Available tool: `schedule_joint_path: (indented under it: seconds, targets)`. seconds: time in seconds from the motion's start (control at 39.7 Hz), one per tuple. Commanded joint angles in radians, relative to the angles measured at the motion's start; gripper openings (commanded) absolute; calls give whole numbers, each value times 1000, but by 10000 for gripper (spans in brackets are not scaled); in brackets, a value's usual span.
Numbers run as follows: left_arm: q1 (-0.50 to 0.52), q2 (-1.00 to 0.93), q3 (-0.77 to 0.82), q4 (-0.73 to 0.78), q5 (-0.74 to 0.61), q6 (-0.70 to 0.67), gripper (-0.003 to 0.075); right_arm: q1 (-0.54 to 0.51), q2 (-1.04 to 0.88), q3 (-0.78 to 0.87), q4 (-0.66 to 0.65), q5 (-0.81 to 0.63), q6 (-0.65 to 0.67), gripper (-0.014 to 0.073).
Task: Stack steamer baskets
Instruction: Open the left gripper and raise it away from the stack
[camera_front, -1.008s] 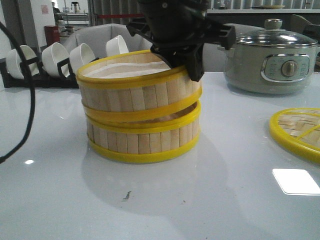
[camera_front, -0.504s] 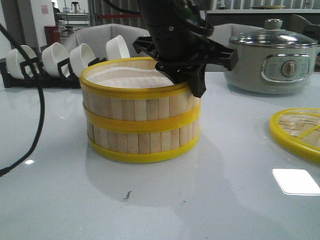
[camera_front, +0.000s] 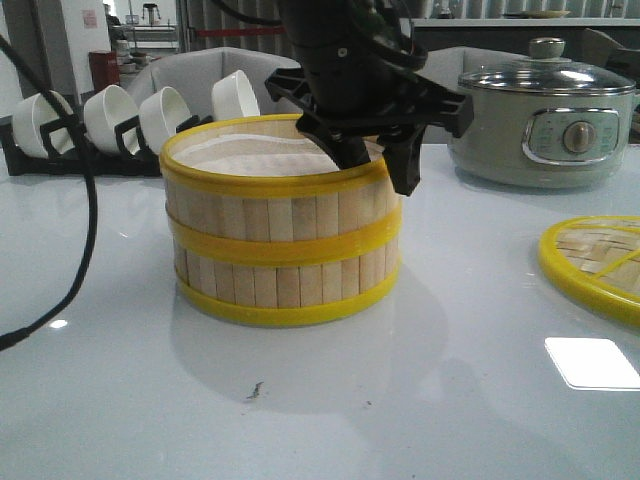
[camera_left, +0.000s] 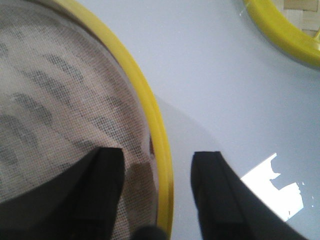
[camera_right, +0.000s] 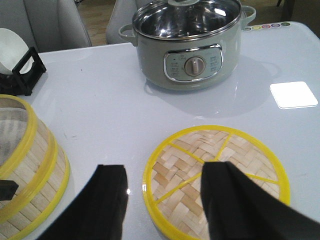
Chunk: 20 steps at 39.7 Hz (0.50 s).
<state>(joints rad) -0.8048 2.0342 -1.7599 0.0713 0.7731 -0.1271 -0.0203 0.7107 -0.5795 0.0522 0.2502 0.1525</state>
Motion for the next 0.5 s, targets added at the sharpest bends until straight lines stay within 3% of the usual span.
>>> schedule_joint_path:
  seconds: [0.0, 0.25, 0.48]
  targets:
    - [-5, -58, -70, 14, -12, 3, 459, 0, 2, -38, 0, -75, -3, 444]
    - [2, -60, -272, 74, 141, 3, 392, 0, 2, -38, 0, -68, -3, 444]
    - [37, -109, -397, 284, 275, 5, 289, 0, 2, -38, 0, -68, -3, 444]
